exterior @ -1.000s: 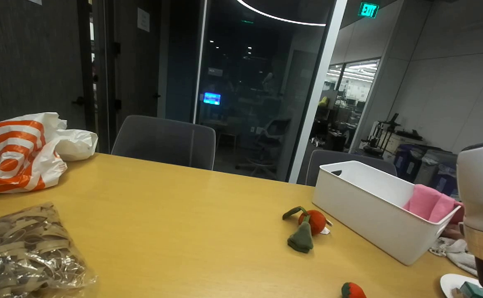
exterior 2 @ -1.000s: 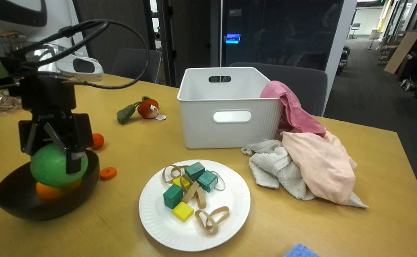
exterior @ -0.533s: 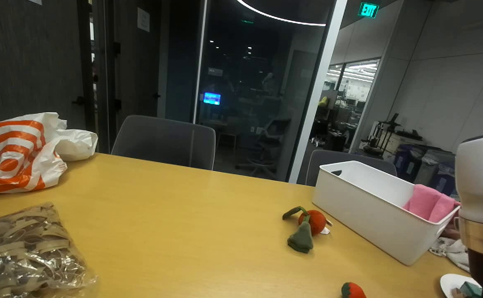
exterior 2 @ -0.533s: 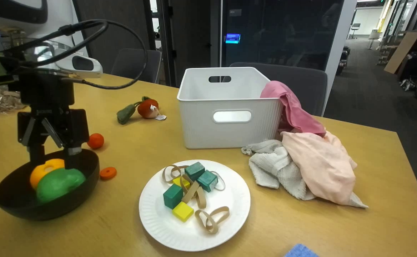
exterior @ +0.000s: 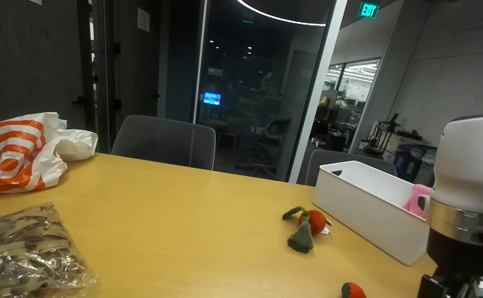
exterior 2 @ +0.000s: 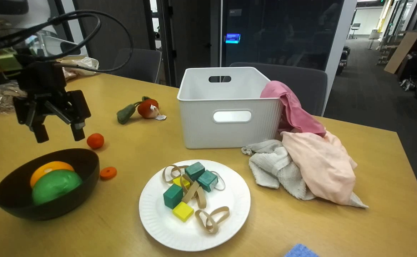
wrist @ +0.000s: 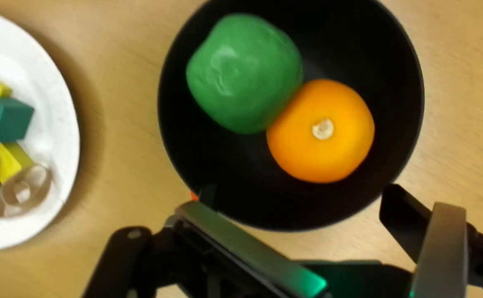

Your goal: Put the orange and the apple inside the black bowl

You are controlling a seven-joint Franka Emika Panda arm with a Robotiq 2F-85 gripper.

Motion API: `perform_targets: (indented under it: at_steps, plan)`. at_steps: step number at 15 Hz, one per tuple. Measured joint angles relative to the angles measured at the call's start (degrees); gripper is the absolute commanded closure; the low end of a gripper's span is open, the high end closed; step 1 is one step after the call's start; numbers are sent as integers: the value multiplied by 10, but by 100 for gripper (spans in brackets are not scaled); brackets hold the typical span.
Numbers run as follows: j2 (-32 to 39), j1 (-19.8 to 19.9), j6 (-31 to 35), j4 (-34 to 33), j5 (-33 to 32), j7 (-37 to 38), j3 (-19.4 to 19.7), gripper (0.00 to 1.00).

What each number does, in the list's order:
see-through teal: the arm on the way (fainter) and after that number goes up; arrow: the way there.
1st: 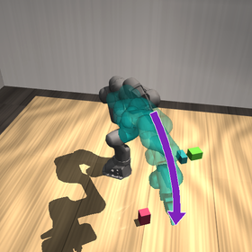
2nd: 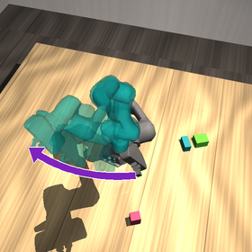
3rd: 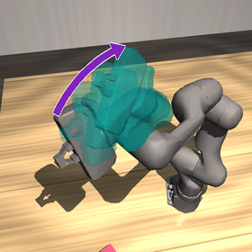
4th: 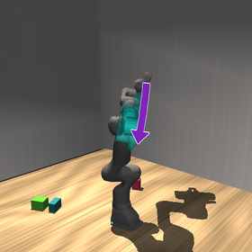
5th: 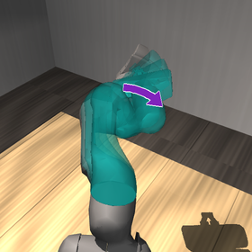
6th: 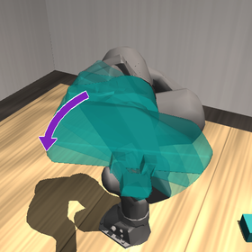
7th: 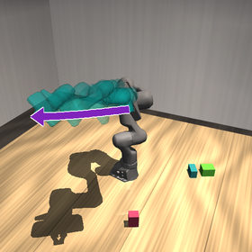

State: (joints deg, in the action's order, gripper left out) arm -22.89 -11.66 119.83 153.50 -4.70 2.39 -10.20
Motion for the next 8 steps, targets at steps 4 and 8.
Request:
perform_targets:
  at_steps: [4,8]
  plan:
    - [50,-11,138,-1,-10,-20,-13,0]
    - [106,-11,245,-6,-12,-57,-10,0]
